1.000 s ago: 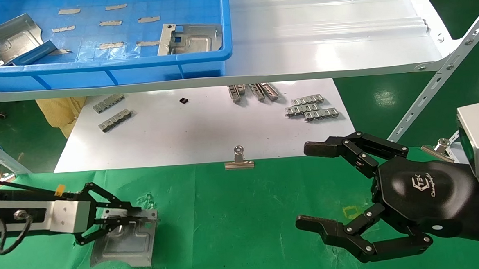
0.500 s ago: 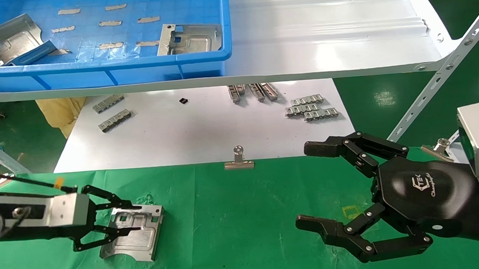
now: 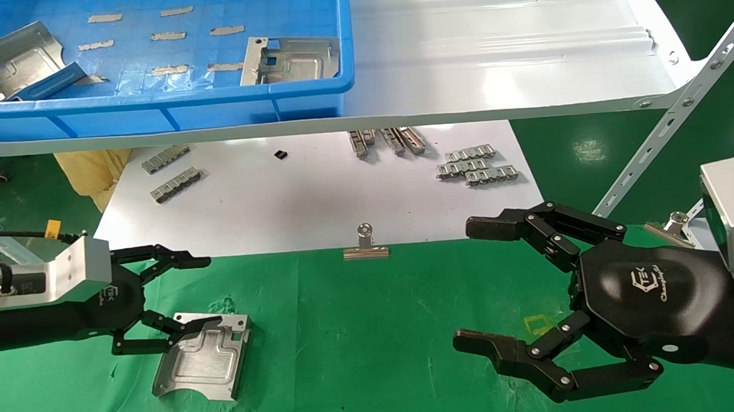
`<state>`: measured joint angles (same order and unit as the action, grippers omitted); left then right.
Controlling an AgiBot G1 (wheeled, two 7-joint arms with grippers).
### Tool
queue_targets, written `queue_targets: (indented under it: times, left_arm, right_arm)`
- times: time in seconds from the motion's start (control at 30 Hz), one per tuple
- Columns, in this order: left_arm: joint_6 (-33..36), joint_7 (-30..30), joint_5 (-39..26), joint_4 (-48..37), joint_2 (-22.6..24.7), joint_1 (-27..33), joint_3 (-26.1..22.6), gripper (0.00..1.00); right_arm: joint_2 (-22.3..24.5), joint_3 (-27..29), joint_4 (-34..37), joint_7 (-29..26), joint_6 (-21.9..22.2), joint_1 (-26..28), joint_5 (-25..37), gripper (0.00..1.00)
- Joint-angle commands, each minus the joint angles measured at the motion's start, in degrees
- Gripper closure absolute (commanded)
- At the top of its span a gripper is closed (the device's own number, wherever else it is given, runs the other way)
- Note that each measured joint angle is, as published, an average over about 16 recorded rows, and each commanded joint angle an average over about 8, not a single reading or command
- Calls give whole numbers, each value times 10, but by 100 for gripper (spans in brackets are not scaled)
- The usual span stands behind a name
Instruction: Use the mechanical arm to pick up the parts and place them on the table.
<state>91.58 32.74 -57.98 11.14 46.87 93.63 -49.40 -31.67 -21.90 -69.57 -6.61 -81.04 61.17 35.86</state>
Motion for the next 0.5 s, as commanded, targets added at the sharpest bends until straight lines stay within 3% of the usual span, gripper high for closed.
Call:
queue_targets:
  times: [0.03,0.27,0.5]
  left_arm:
    - [0,-1,4,0,-1,-2,1,0]
    - [-2,-4,-1,12,-1,-4,5,0]
    - [-7,-46,15,71,-13,-35,37,0]
  right_arm:
    - [0,0,0,0,0,0,0,0]
    - [0,0,0,0,0,0,0,0]
    - [0,0,0,0,0,0,0,0]
